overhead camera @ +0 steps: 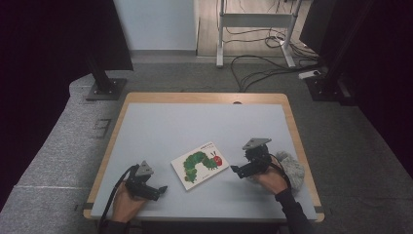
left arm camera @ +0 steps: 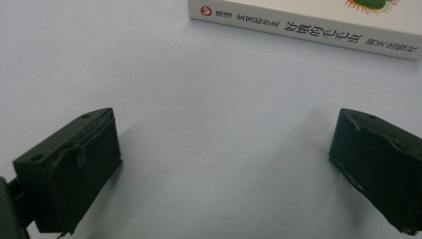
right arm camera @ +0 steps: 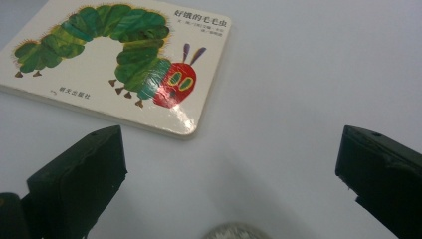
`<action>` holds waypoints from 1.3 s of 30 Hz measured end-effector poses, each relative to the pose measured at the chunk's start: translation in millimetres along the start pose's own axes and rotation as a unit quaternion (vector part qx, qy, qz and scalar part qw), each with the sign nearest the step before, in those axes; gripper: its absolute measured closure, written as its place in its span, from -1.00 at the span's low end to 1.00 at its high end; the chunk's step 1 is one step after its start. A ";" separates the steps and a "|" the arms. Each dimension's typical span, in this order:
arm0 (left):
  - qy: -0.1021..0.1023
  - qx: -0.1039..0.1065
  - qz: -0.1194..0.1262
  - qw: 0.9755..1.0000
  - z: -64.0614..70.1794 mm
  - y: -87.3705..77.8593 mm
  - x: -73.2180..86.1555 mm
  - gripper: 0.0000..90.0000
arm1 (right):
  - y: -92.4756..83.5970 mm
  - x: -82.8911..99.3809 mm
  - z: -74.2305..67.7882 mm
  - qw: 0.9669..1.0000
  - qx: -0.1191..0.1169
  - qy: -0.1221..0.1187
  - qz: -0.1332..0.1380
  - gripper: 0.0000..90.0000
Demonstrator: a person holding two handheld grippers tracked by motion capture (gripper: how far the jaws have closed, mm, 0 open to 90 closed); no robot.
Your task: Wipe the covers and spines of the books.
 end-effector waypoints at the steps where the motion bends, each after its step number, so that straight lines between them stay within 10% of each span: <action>1: 0.000 0.000 0.000 1.000 0.0 0.0 0.0 -1.00 | 3.2 -1.3 -2.0 1.000 -0.002 0.000 0.000 -1.00; 39: 0.062 0.076 -0.003 0.995 30.6 40.5 -31.4 -1.00 | 85.6 -12.7 -31.3 0.997 -0.066 -0.005 -0.035 -1.00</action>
Point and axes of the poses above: each handheld gripper's, and its own axes: y roughly forward along the jaws, x roughly out of its underside, z roughly to its right, the point moved 6 cm from there along y, roughly forward along the jaws, and after that the axes turned 11 degrees about z, right-handed, at the moved point
